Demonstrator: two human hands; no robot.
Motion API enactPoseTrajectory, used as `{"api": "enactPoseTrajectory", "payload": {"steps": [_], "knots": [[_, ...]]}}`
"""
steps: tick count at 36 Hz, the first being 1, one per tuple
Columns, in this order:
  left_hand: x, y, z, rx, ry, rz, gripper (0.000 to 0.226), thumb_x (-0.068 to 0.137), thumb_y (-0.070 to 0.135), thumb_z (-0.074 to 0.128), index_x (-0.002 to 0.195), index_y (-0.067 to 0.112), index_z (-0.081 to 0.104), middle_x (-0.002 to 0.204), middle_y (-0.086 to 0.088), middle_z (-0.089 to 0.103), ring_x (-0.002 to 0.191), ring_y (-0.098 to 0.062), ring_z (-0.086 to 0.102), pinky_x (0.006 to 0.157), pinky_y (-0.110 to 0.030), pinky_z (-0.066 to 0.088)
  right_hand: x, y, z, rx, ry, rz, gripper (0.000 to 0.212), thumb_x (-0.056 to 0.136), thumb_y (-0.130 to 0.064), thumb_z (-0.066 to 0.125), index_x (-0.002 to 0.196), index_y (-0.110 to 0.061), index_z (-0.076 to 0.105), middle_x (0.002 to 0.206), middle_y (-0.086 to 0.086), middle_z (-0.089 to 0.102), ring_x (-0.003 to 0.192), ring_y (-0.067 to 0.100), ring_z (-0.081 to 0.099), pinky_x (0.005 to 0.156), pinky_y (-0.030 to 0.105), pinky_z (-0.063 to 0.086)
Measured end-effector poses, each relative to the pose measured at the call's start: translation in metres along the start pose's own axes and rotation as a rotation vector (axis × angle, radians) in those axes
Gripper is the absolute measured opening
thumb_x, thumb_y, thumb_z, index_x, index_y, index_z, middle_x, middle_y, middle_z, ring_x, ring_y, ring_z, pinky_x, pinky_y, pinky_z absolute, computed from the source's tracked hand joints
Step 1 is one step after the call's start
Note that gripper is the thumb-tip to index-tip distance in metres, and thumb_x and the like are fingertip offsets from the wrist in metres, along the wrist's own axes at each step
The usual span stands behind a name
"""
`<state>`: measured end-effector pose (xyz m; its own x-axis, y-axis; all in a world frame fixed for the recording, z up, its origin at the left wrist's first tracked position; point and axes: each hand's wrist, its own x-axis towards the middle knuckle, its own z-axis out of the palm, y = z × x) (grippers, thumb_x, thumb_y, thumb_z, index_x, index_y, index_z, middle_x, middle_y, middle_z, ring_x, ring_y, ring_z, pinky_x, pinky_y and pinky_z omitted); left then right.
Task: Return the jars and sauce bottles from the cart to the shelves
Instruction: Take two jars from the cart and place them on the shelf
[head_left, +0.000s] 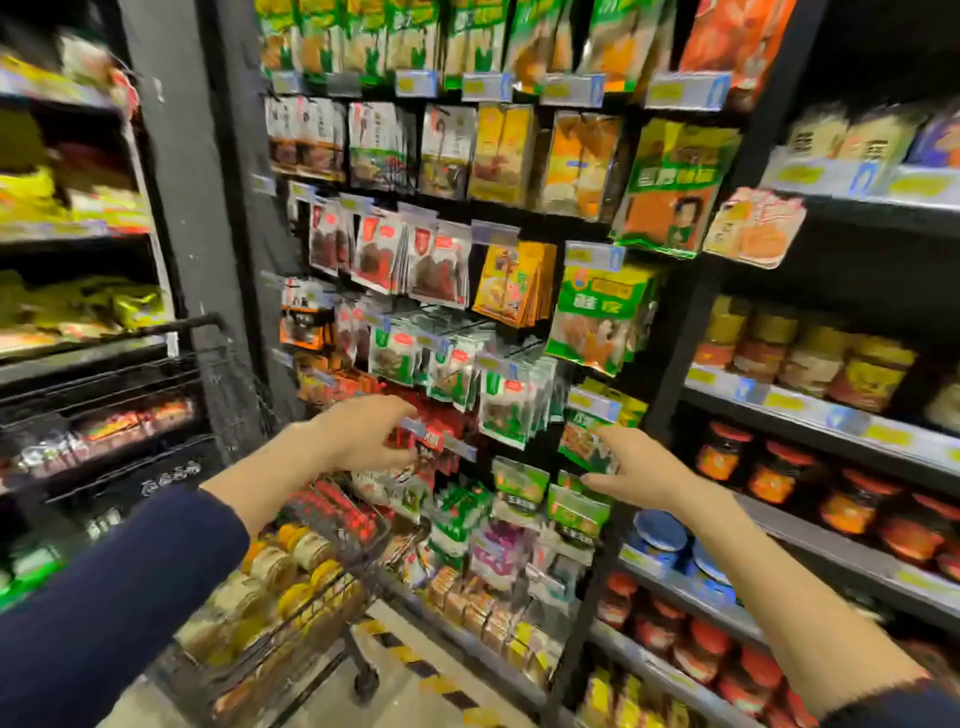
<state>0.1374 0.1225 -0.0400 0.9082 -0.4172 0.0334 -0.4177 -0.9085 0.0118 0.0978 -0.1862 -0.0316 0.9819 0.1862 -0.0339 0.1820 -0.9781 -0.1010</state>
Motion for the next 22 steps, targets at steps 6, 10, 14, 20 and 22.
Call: {"api": "enactPoseTrajectory", "payload": {"steps": [6,10,14,20,22], "knots": [[0.0,-0.074,0.01,0.019,-0.018,-0.132,0.069,0.088,0.051,0.052,0.143,0.013,0.032,0.146,-0.005,0.039,0.132,-0.021,0.039,0.105,-0.03,0.034,0.083,-0.052,0.019,0.032,-0.038,-0.128,0.071,0.09,-0.04,0.055,0.148,-0.016,0.02,0.153,0.004,0.028,0.139,0.021,0.029,0.11,0.033,0.029],[-0.01,-0.124,0.018,0.016,-0.032,-0.199,0.067,0.087,0.05,0.053,0.14,0.013,0.037,0.143,-0.006,0.043,0.129,-0.022,0.043,0.103,-0.032,0.038,0.134,-0.093,0.032,0.02,-0.073,-0.225,0.075,0.089,-0.043,0.056,0.148,-0.018,0.019,0.151,0.006,0.03,0.137,0.022,0.032,0.11,0.036,0.033],[-0.024,-0.176,0.029,0.049,-0.056,-0.274,0.072,0.086,0.053,0.053,0.142,0.012,0.033,0.146,-0.007,0.039,0.132,-0.021,0.039,0.106,-0.03,0.033,0.176,-0.139,0.04,0.015,-0.069,-0.324,0.074,0.088,-0.04,0.058,0.148,-0.014,0.022,0.152,0.006,0.029,0.138,0.022,0.03,0.11,0.034,0.029],[-0.05,-0.227,0.044,0.032,-0.114,-0.389,0.072,0.088,0.052,0.052,0.143,0.01,0.031,0.146,-0.007,0.04,0.131,-0.022,0.04,0.105,-0.03,0.034,0.224,-0.197,0.059,-0.006,-0.111,-0.49,0.073,0.088,-0.039,0.058,0.146,-0.013,0.023,0.143,0.012,0.039,0.129,0.028,0.039,0.105,0.038,0.035],[-0.057,-0.239,0.052,0.024,-0.133,-0.432,0.073,0.087,0.053,0.052,0.143,0.012,0.03,0.145,-0.006,0.041,0.13,-0.021,0.042,0.104,-0.03,0.036,0.237,-0.215,0.065,-0.008,-0.117,-0.552,0.072,0.089,-0.036,0.059,0.146,-0.012,0.023,0.146,0.012,0.036,0.133,0.026,0.036,0.105,0.033,0.031]]}}
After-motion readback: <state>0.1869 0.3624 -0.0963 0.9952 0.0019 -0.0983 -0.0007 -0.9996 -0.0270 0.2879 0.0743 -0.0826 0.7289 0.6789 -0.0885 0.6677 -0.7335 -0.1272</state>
